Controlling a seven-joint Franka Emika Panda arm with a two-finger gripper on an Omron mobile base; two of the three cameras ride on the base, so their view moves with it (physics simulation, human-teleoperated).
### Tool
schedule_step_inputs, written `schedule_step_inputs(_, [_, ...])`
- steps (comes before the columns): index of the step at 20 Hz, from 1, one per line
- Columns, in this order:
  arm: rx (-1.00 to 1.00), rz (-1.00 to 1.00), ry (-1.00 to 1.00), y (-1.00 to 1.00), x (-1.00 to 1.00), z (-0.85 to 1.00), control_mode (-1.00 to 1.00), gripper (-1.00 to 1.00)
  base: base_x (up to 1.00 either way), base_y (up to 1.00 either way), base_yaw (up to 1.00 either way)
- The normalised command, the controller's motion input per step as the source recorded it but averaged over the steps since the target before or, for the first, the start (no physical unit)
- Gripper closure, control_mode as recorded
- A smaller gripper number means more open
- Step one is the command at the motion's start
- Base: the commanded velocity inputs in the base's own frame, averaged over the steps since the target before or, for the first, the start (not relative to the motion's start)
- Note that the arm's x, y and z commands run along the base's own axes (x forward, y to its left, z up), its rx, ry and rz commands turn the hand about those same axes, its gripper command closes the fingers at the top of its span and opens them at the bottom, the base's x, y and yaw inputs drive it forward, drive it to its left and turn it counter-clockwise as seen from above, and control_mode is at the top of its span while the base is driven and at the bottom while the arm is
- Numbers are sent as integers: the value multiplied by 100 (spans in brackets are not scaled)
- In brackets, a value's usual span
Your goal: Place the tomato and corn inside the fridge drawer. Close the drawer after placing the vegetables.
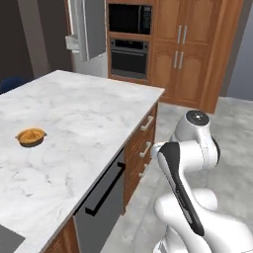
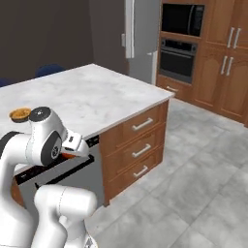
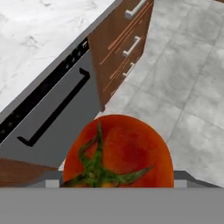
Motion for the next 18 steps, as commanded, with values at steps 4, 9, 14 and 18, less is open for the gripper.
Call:
schedule_step_inputs(4, [0,0,0,0,0,0,100,100,87,-100,0])
schedule_step_inputs(9, [0,0,0,0,0,0,100,100,87,-100,0])
schedule_step_inputs(14, [0,0,0,0,0,0,100,100,92,-100,0])
schedule_step_inputs(18, [0,0,0,0,0,0,100,100,98,-100,3])
